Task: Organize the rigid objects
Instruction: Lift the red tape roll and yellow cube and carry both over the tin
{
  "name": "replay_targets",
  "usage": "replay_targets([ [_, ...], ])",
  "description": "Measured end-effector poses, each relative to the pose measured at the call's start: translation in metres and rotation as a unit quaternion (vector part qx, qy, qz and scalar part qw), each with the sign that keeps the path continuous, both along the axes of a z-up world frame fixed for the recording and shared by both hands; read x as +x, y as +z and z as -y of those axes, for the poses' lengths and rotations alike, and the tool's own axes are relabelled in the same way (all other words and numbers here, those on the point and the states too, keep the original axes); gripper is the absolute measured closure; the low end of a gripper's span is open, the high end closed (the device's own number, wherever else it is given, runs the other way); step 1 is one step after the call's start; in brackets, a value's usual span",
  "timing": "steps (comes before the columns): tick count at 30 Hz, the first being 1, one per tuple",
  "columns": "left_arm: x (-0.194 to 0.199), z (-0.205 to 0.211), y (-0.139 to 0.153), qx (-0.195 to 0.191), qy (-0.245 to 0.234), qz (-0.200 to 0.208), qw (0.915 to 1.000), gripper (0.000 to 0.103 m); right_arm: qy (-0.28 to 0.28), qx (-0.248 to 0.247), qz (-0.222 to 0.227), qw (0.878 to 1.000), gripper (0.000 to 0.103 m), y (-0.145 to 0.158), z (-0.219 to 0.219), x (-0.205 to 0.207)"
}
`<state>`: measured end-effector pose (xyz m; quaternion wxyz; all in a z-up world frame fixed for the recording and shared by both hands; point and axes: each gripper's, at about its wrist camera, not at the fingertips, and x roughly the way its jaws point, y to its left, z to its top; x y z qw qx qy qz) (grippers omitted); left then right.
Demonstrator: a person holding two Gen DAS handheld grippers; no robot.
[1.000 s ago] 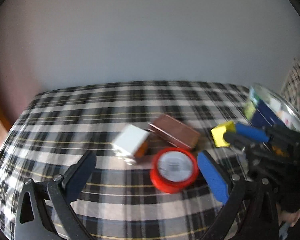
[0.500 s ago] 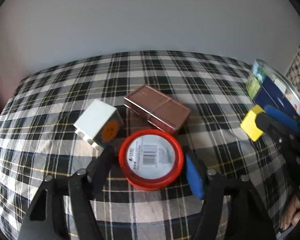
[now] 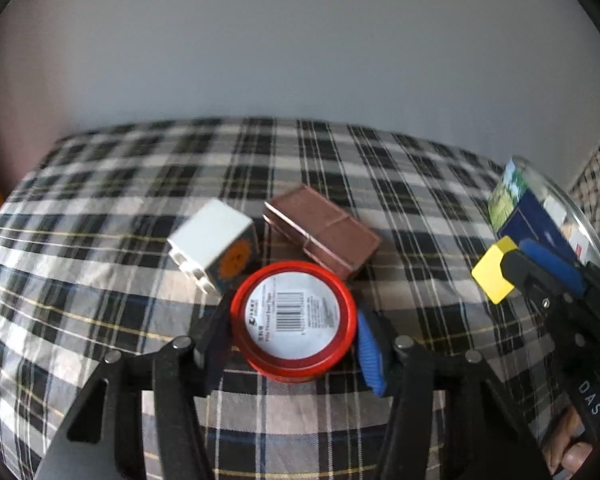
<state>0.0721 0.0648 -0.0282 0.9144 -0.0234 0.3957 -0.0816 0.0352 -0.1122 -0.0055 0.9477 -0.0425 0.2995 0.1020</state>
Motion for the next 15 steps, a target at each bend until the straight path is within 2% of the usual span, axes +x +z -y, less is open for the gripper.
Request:
replay_targets([
  [7, -0.018, 0.012, 0.017, 0.014, 0.041, 0.074, 0.9963, 0.049, 0.002, 0.012, 0.031, 0.999, 0.076, 0.011, 0.006, -0.008],
  [15, -0.030, 0.028, 0.026, 0.032, 0.055, 0.123, 0.9904, 0.049, 0.011, 0.019, 0.084, 0.996, 0.076, 0.027, 0.021, -0.024],
])
